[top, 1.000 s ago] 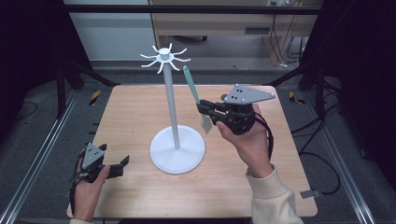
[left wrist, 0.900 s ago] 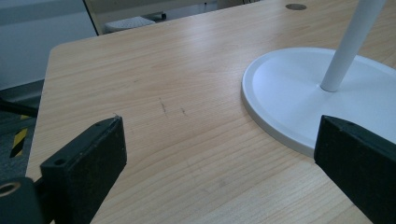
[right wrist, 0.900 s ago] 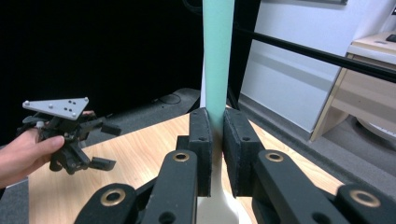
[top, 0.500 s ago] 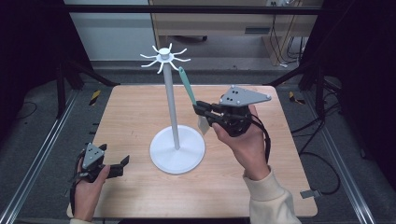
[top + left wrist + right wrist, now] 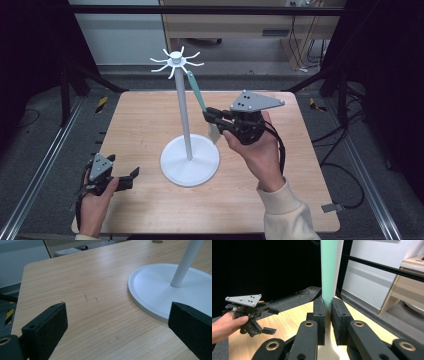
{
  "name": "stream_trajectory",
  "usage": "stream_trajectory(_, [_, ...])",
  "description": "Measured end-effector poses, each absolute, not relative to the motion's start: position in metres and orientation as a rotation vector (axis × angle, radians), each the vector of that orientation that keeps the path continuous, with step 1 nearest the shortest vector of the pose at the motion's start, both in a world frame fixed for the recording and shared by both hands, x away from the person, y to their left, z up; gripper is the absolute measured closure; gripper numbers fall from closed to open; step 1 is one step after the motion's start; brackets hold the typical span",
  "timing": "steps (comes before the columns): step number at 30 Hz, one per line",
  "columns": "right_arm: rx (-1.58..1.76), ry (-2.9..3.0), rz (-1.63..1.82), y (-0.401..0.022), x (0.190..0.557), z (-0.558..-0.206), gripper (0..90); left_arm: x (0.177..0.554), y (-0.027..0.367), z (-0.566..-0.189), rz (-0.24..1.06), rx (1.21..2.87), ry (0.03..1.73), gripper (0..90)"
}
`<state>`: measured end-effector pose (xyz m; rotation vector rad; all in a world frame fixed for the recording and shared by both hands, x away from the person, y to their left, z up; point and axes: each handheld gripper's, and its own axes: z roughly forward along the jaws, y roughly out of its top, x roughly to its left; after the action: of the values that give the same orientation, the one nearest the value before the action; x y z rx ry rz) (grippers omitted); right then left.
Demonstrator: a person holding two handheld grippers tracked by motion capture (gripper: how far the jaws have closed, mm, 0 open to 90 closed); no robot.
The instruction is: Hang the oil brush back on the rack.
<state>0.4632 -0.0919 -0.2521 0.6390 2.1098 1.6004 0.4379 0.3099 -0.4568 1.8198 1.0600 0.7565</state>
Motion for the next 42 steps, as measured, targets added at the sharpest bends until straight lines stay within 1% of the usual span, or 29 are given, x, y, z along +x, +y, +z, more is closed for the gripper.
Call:
stream_trajectory(13, [0.676, 2.106, 1.632, -0.074, 0.48, -0.26, 82.3, 0.438, 0.309, -0.457, 0.754, 1.824, 1.057, 2.0])
stream_trajectory(42, [0.672, 2.073, 1.659, -0.071, 0.483, -0.266, 82.1, 0.438, 0.31, -0.46, 0.742, 1.822, 1.077, 2.1])
